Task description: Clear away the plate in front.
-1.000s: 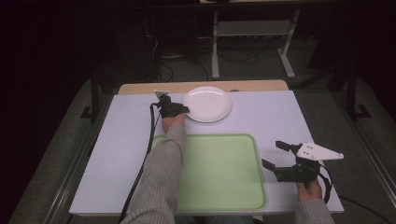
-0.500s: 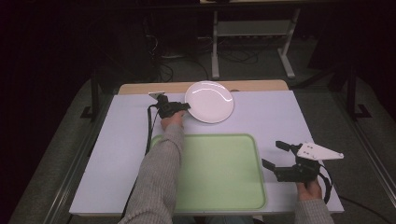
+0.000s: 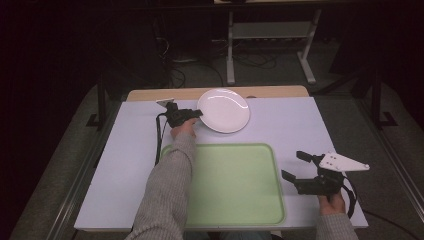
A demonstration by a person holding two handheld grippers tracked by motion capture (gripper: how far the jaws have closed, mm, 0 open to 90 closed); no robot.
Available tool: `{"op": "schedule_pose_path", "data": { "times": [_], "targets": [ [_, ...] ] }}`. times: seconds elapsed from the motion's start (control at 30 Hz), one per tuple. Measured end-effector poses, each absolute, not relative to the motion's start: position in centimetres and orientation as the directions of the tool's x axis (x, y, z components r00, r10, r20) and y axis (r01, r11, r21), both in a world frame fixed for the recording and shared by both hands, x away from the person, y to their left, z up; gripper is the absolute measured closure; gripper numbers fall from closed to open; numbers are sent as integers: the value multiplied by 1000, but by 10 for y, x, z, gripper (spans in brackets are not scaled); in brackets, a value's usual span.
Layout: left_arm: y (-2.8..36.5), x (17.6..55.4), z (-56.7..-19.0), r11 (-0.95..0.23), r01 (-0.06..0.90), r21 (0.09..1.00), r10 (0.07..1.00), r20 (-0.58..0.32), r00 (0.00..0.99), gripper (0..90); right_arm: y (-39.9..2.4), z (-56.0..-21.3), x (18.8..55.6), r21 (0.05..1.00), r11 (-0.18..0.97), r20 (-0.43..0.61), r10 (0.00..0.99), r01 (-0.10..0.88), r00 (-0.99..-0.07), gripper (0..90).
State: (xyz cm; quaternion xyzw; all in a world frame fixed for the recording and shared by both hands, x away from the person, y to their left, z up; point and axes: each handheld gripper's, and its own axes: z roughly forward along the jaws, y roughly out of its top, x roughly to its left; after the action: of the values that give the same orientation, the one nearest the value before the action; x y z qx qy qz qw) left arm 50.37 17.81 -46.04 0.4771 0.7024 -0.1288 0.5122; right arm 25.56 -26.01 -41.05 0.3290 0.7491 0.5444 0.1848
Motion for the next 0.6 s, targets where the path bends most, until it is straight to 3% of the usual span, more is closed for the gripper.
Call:
{"op": "schedule_pose_path", "data": {
  "times": [0.6],
  "targets": [
    [195,494,-445,527,791,310,486,-874,19,870,-260,-411,255,936,195,77,700,294,-710,133]
  ]
}}
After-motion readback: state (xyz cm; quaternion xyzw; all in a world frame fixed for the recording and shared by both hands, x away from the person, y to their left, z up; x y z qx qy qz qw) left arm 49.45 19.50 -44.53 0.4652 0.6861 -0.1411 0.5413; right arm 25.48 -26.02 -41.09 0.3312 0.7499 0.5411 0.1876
